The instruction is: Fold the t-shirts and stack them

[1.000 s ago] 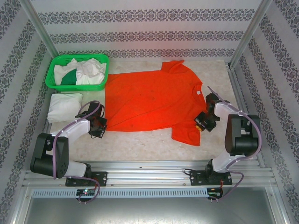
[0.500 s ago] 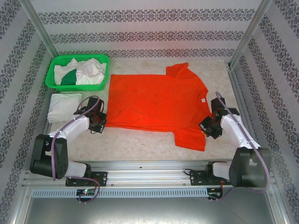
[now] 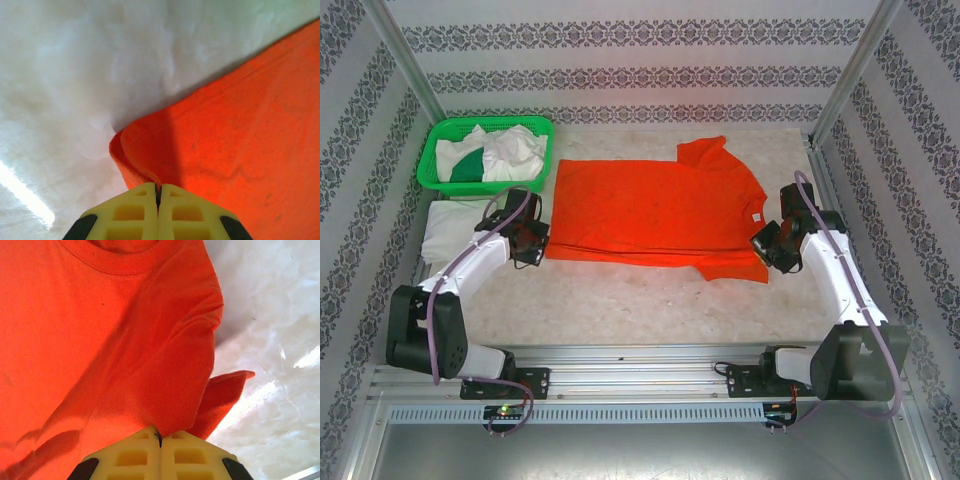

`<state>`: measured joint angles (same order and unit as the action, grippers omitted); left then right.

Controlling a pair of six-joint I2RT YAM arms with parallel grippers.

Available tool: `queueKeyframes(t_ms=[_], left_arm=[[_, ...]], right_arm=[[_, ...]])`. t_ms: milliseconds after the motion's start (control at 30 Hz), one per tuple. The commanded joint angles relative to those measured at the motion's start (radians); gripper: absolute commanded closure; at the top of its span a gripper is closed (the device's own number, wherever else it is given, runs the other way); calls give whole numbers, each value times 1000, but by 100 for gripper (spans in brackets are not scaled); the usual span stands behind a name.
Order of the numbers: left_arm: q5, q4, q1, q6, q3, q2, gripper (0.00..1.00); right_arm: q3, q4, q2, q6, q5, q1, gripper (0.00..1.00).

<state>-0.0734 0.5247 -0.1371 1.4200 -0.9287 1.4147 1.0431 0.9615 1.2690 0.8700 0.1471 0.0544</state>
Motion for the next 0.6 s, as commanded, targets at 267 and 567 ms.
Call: queueKeyframes(t_ms=[267, 567], left_arm=[[-3, 79, 10, 1, -181, 206, 100], [-8, 73, 32, 0, -250, 294, 100]], right_arm=[[186, -11, 215, -1, 1, -4, 100], [313, -26, 361, -9, 20, -1, 100]])
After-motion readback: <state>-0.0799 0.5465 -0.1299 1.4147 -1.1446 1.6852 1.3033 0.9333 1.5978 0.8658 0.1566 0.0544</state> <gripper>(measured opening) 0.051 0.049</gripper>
